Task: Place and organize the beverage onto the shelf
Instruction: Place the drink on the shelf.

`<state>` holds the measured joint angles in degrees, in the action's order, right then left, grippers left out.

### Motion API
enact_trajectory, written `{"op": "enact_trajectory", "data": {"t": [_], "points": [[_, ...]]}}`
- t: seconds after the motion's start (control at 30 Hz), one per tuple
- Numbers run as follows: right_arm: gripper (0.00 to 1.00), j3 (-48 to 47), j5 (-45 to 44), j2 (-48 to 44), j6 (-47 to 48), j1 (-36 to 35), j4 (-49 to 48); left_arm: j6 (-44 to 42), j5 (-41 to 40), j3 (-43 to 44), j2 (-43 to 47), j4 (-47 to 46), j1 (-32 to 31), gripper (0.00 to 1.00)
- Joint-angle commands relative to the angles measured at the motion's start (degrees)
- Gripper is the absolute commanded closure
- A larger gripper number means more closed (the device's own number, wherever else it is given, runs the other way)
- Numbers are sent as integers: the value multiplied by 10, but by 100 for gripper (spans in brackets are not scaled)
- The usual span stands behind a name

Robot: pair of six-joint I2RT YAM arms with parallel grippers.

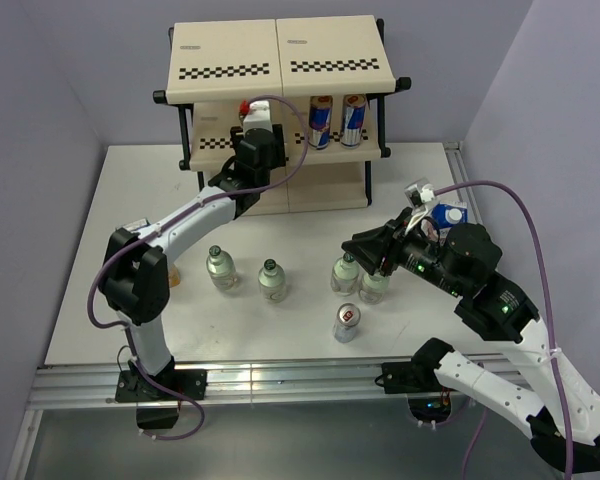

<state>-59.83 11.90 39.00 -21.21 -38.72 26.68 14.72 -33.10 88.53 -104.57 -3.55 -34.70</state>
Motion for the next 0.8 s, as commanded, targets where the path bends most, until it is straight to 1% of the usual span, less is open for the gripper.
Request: {"op": "enact_trajectory", "data": {"t": [0.0,0.07,0.1,0.2,0.23,0.27,0.37,0.47,0.6,0.73,0.77], "points": [[54,5,8,-7,-3,1,-24,3,12,12,-13,33,0,31],[54,6,8,-8,-3,1,-25,3,13,2,-12,28,1,30],[54,6,8,-8,-2,1,-25,3,13,2,-12,26,1,31],[55,7,9,-8,-2,0,-26,0,16,1,-16,21,1,40],[54,8,9,-8,-2,2,-27,2,16,-1,-16,20,1,50],[55,8,9,-8,-2,1,-27,2,16,-3,-16,17,1,82],[55,9,10,-9,-2,1,-29,3,15,-7,-14,13,1,78],[54,8,11,-9,-2,1,-29,6,15,-17,-8,10,1,83],[55,9,12,-8,-4,1,-30,14,13,-49,13,-1,2,85],[55,8,13,-6,-2,0,-29,13,17,-57,24,-9,2,85],[55,8,14,-5,-4,1,-31,14,20,-56,24,-8,2,83]]}}
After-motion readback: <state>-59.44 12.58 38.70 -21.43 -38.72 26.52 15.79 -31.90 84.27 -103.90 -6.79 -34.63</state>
